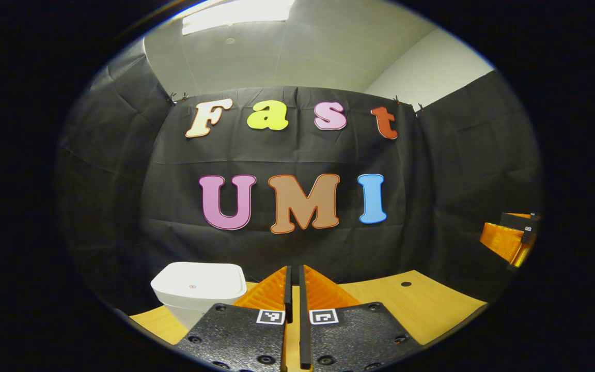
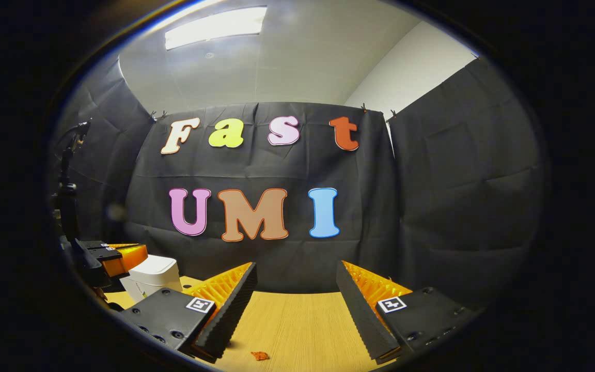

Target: Press the lid of the desktop garbage bin to open it, pick up the crumpled paper on the desktop and throw it into the bin, then pick up the pop can on the desktop and drop it into the bin, and finally close the garbage bin lid.

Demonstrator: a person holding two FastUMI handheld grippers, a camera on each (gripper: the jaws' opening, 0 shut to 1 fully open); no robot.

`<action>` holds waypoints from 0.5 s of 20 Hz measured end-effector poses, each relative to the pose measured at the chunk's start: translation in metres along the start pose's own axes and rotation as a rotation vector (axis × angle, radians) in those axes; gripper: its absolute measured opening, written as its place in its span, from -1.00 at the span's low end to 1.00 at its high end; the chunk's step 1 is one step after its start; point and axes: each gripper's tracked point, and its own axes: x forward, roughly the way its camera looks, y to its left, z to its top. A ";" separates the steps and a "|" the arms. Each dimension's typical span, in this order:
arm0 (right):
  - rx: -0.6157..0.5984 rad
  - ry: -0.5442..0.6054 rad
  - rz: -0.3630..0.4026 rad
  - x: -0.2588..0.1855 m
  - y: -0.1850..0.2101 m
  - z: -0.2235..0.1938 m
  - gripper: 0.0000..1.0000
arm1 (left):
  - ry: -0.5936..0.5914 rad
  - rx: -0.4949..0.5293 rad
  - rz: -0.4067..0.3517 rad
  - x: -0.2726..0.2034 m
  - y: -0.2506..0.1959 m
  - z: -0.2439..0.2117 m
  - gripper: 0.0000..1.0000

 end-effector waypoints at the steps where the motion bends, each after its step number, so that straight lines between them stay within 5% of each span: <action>1: -0.001 -0.002 0.001 0.000 0.001 0.001 0.96 | 0.002 -0.002 0.004 0.001 0.001 -0.001 -1.00; 10: 0.005 0.000 -0.009 0.004 0.000 -0.001 0.96 | 0.031 0.035 0.137 0.017 0.054 -0.010 -1.00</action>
